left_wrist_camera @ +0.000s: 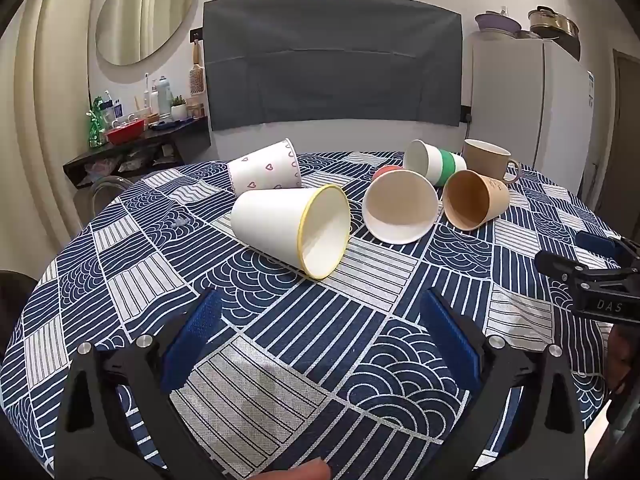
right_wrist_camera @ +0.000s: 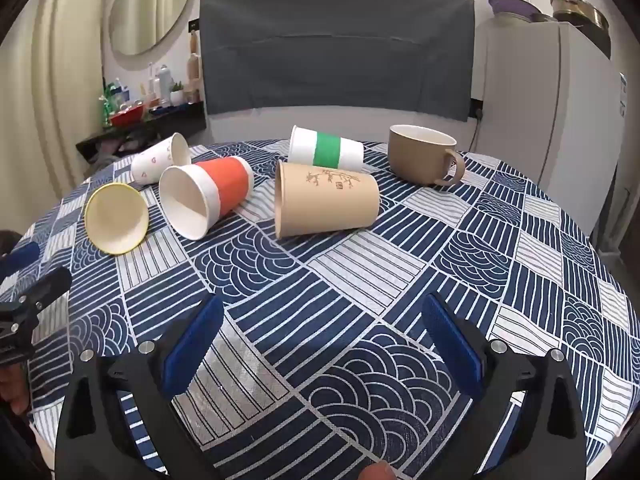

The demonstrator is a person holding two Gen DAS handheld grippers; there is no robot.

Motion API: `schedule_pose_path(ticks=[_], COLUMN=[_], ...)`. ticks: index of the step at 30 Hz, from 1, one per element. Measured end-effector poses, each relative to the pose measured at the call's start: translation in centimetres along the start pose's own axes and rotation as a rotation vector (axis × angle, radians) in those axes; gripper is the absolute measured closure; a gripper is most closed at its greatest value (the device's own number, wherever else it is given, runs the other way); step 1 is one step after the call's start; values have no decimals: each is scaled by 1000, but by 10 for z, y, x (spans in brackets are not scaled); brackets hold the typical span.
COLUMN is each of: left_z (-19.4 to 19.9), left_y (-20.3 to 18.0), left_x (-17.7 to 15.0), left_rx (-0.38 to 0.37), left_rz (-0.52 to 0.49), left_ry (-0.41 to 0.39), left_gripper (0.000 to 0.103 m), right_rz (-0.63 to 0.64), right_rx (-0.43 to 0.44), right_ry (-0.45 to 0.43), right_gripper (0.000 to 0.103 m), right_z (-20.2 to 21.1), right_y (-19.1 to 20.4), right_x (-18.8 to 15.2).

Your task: Flip cup upside down

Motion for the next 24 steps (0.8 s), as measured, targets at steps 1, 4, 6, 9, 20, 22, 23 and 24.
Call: schedule_pose_path(ticks=[1,4,6,9,20,22,23,24], left_z=[0,0,1,0,-1,0,0,0], left_y=[0,0,1,5,-2,-2,-2,-2], left_x=[0,1,2,2,-2,-2,-2,-2], left_rx=[-4,-4,-11,-12,-17,-17,-18,-17], left_rz=[-1,-4,-3,3,-8,-10,-11,-12], left_ry=[-1,-1,-3,-1,-3,-5,-5,-5], left_gripper=[6,6,6,6,6,6,6,6], right_rz=[1,2,2,1,2,2,2,2], right_rx=[0,0,0,1,-4,-4,-4,-5], right_ry=[1,1,1,3,6,7,7,8], right_gripper=[8,8,8,8,8,8,8,8], right_z=[0,-1,-1,-2,-2,-2,-3,-2], right_y=[0,0,0,-2,0,0,-1,0], right_x=[0,0,0,-3,-1,-1,-2,-1])
Point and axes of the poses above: each gripper's, at about its wrist camera, not at the fingertips, and z roughly against the way its jaws point, y to its left, x to its top, the point moved 9 cm from there along -z, roughly the way its jaws point, and after that the axes turned 13 degrees about -z, right-handed, at the moved point
